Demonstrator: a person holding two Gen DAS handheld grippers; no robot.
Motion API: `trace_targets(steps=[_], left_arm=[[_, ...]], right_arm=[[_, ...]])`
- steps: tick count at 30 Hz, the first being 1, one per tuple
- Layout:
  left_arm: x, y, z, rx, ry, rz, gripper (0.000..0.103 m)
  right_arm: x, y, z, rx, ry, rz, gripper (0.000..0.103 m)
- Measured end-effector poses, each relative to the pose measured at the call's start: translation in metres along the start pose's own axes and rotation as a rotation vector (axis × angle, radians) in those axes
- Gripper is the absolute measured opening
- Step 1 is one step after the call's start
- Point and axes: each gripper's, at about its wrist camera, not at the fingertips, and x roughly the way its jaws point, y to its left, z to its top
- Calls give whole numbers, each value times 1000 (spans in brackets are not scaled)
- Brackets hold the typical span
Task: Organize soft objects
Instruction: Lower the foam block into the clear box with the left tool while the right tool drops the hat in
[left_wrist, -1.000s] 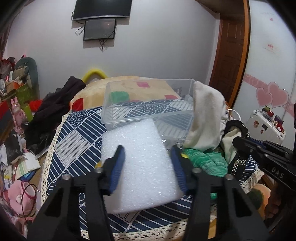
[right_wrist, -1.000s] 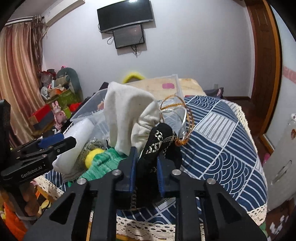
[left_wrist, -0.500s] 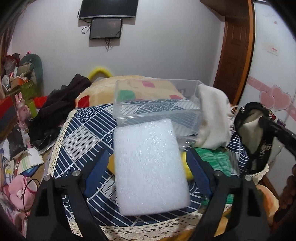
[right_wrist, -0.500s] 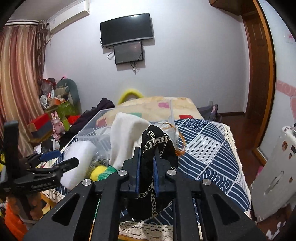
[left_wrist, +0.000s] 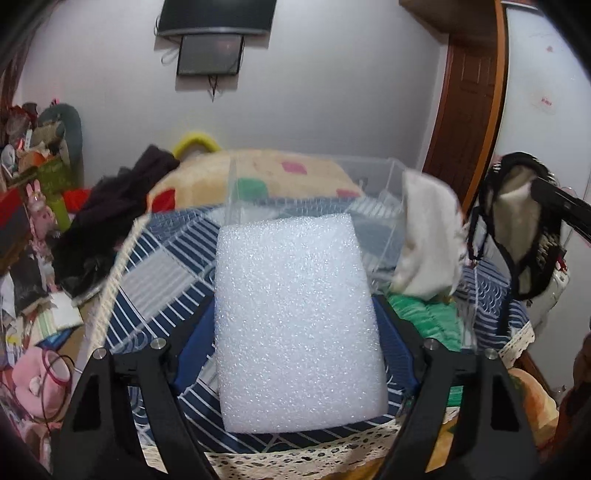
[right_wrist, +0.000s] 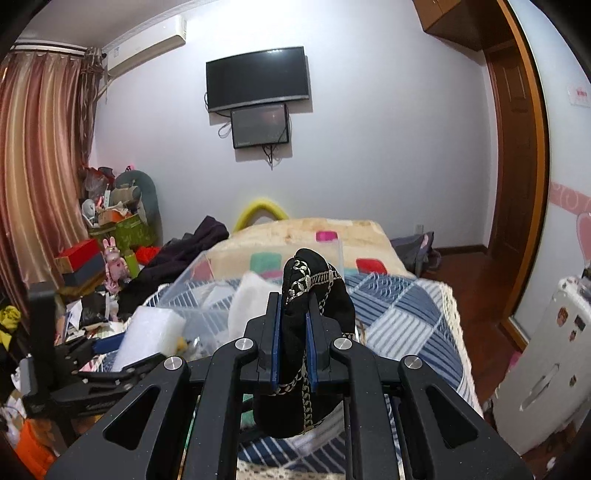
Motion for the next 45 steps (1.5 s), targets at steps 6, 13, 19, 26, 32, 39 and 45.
trace_targets(steps=[6,13,19,26,32,39,45], left_arm=[[-28,4,21,2,-76,-18,81],[-32,9,60,24,-128,-31,81],[-10,8,93,50,-133,20,81],[31,13,113,38,-70,28,81],[68,14,112,40,5,23,81],[94,3,108,75,48,38,81],[103,-7,108,111,67,45,82]], right_arm=[[4,7,25,-31,-63,5,10],[21,23,49,-89,-115,-9,10],[46,32,60,-120,-135,-36,10],[84,27,57,-131,-105,-75,10],[110,16,39,-139,30,-57,10],[129,5,15,-194,215,-25,10],[138,-1,8,-221,319,3,11]])
